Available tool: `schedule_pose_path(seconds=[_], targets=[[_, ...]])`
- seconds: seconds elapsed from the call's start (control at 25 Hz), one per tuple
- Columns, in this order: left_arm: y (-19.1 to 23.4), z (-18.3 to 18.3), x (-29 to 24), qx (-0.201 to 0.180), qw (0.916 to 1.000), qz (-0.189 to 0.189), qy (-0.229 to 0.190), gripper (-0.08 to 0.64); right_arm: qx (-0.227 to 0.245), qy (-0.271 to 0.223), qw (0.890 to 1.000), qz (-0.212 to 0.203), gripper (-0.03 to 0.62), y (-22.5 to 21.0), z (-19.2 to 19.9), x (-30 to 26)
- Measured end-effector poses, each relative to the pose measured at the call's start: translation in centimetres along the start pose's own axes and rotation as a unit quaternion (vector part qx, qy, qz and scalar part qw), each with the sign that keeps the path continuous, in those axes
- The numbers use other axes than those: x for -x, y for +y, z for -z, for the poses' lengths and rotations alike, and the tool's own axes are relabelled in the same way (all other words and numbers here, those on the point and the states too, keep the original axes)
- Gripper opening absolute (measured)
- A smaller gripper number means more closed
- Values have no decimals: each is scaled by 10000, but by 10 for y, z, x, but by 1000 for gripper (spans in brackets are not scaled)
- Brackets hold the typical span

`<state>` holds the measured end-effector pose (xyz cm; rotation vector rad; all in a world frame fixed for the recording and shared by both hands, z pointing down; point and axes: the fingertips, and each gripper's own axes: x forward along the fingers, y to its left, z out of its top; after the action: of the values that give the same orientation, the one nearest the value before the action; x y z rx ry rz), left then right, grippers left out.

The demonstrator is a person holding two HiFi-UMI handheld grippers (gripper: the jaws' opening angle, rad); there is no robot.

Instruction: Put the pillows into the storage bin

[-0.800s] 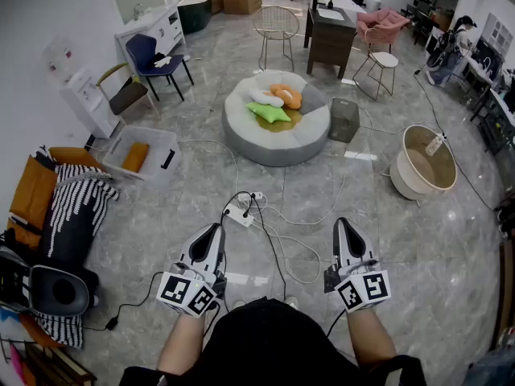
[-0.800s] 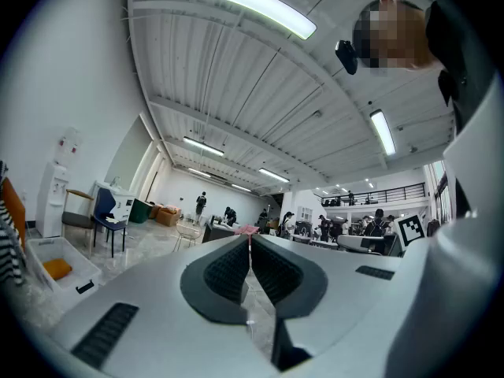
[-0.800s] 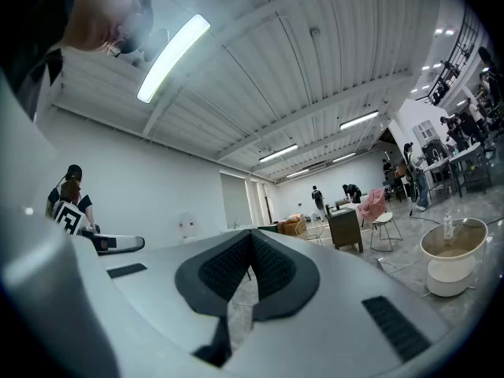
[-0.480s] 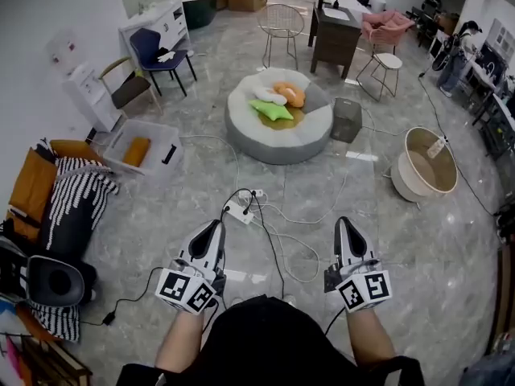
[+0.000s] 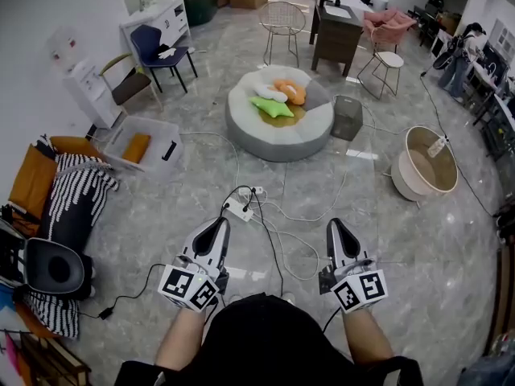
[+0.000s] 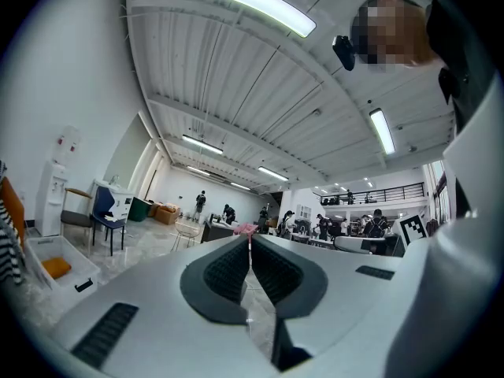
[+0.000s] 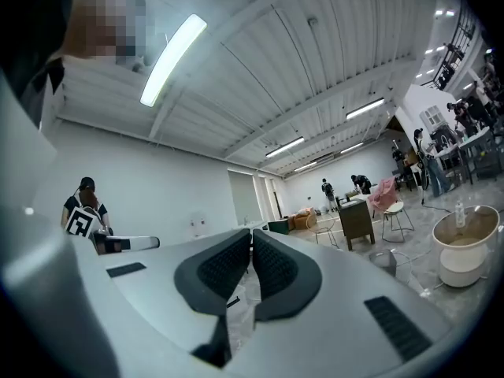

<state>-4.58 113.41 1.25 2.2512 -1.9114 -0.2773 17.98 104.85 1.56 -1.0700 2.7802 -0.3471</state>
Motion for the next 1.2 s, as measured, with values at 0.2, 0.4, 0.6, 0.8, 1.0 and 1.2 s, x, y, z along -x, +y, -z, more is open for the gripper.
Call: schedule_pose_path(seconds=[0.2, 0.4, 0.6, 0.8, 1.0, 1.2], targets=[[4, 0, 5, 34, 10000, 19, -17, 40, 60, -281, 9996, 33, 50, 3, -9, 2], [4, 3, 2, -24, 10000, -51, 35, 269, 79, -299, 9995, 21, 256, 1, -7, 5], [-13, 2, -14, -86, 9999, 15, 86, 278, 50, -285, 9996, 41, 258, -14, -11, 15], [-36, 11, -29, -215, 9994, 25, 253, 337, 70, -258, 9996, 73, 314, -41, -12, 29], [-58, 20, -43, -241, 9993, -110, 255, 341, -31, -331, 9994, 102, 314, -73, -15, 44], [-77, 25, -52, -276, 9989, -305, 214, 341, -54, -314, 9995, -3, 314, -95, -23, 55]])
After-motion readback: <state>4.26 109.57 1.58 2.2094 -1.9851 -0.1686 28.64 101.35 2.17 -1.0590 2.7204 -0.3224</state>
